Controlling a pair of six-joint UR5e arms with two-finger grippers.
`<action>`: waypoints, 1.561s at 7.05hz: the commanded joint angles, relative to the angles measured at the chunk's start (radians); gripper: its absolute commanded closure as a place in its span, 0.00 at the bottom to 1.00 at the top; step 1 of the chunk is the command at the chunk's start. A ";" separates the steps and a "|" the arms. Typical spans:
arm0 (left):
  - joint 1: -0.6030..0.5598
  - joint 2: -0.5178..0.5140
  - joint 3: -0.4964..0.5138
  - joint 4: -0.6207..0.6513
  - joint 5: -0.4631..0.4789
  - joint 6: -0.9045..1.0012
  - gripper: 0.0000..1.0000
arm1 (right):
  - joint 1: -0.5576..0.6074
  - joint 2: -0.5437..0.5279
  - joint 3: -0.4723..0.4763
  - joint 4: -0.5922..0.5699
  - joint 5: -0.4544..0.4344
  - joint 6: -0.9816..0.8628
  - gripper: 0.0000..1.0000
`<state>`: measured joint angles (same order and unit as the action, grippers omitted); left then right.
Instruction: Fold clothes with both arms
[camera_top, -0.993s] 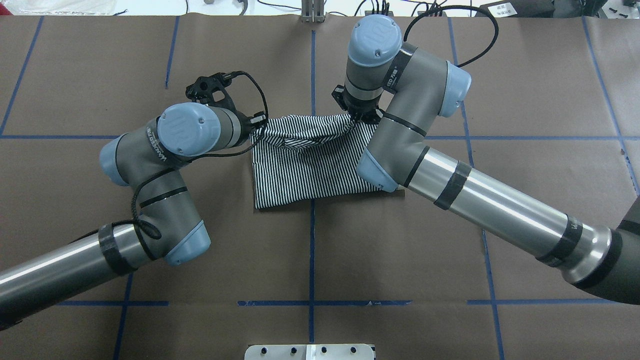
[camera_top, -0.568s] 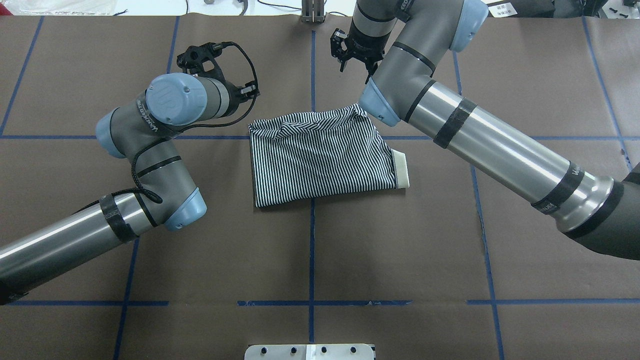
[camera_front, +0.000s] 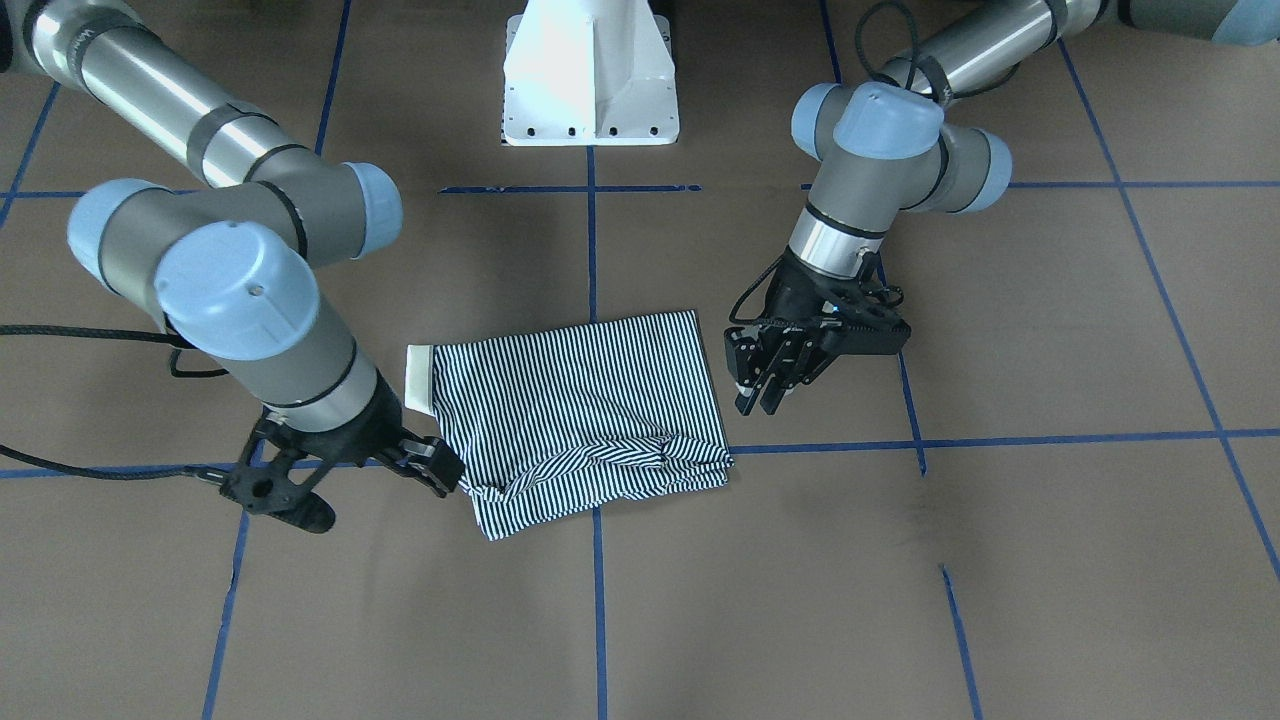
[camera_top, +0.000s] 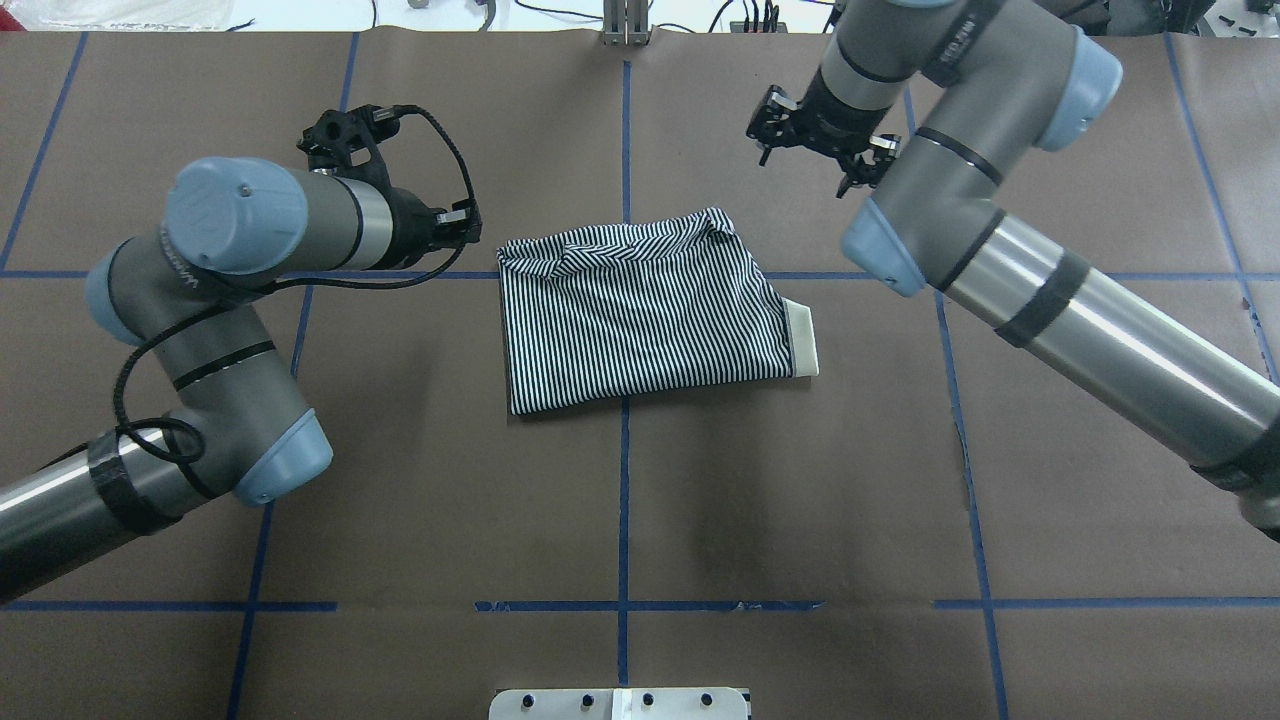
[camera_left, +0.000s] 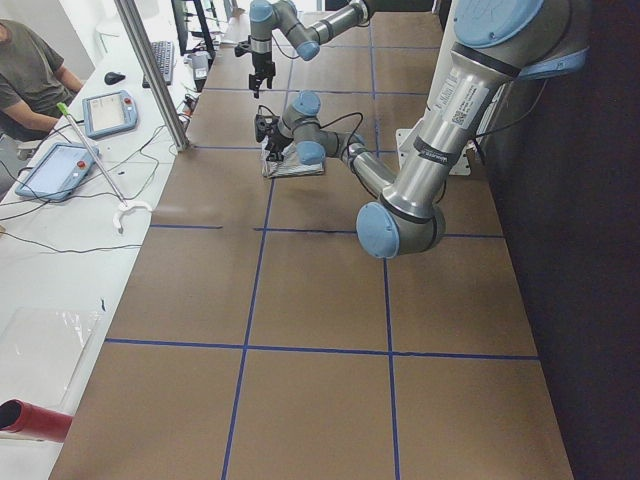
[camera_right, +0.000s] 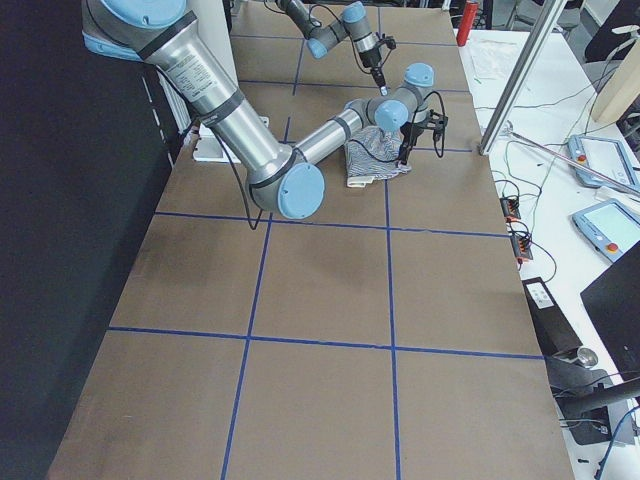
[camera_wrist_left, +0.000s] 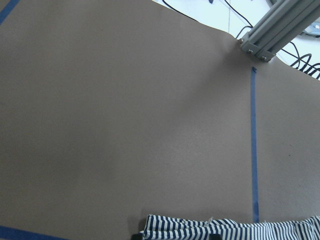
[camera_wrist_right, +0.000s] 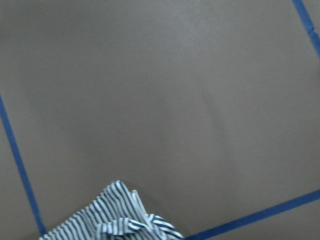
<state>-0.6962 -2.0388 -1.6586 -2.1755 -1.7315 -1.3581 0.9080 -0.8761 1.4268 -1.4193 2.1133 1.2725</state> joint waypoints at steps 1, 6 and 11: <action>-0.084 0.147 -0.075 -0.010 -0.110 0.310 1.00 | 0.108 -0.215 0.141 0.005 0.061 -0.279 0.00; -0.645 0.299 0.156 0.006 -0.526 1.108 0.19 | 0.473 -0.499 0.171 -0.119 0.086 -0.969 0.00; -0.884 0.261 0.252 0.479 -0.697 1.401 0.00 | 0.594 -0.715 0.251 -0.170 0.142 -1.204 0.00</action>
<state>-1.5613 -1.7567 -1.3929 -1.8451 -2.4126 0.0201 1.4948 -1.5726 1.6780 -1.5880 2.2535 0.0800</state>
